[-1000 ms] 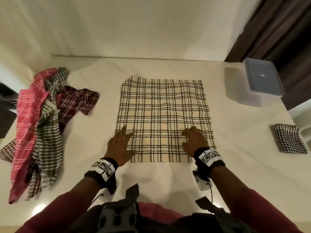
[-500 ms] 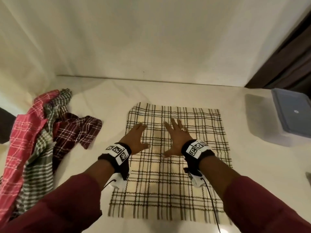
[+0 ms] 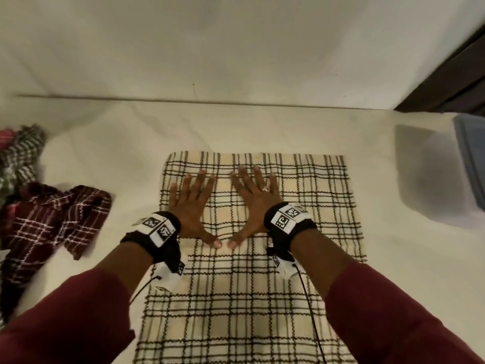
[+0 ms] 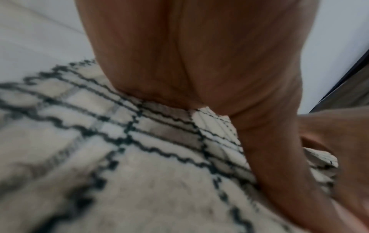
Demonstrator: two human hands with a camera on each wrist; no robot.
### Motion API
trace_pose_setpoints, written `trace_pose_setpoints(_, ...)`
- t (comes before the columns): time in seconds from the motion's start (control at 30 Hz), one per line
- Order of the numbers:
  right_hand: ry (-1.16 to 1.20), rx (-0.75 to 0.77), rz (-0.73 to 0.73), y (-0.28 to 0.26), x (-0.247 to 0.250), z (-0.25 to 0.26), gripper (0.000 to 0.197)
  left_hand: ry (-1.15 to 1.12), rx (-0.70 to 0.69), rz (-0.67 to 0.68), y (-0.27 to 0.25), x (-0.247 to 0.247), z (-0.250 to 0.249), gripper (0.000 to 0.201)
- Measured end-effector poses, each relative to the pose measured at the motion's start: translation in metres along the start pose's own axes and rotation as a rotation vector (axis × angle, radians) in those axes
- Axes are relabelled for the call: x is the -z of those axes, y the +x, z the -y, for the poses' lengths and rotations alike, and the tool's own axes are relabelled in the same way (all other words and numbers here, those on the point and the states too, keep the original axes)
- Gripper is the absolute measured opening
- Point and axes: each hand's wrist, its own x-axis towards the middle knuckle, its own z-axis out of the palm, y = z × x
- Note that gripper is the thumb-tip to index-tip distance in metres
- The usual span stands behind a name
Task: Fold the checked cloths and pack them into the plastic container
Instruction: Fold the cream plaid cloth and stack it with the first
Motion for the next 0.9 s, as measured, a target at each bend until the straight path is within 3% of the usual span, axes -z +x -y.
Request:
trace_pose_setpoints(0.23,0.171,-0.407,-0.080,-0.067,0.017,-0.111,0.145,-0.026,-0.008,0.021,-0.003,0.007,-0.001,0.155)
trace_pose_setpoints(0.33,0.206,-0.495,-0.058,-0.079,0.024,-0.116,0.149,-0.023,0.001,0.051,-0.007,0.013,-0.003,0.154)
trace_pose_setpoints(0.43,0.183,-0.324,-0.096,-0.070,0.027,-0.067,0.149,-0.018,0.015,0.040,-0.015,0.016,-0.006,0.154)
trace_pose_setpoints(0.53,0.159,-0.104,-0.045,-0.053,0.022,-0.004,0.153,-0.005,0.037,-0.020,-0.023,0.020,-0.014,0.155)
trace_pose_setpoints(0.63,0.071,0.022,0.007,-0.036,0.009,0.045,0.155,0.034,0.061,-0.056,-0.025,0.027,-0.009,0.159)
trace_pose_setpoints(0.77,0.005,0.044,0.077,-0.025,-0.015,0.074,0.161,0.007,0.070,-0.106,-0.018,0.045,0.018,0.145)
trace_pose_setpoints(0.9,0.026,0.041,0.054,-0.028,-0.022,0.070,0.163,0.117,0.102,-0.034,-0.005,0.061,0.037,0.141)
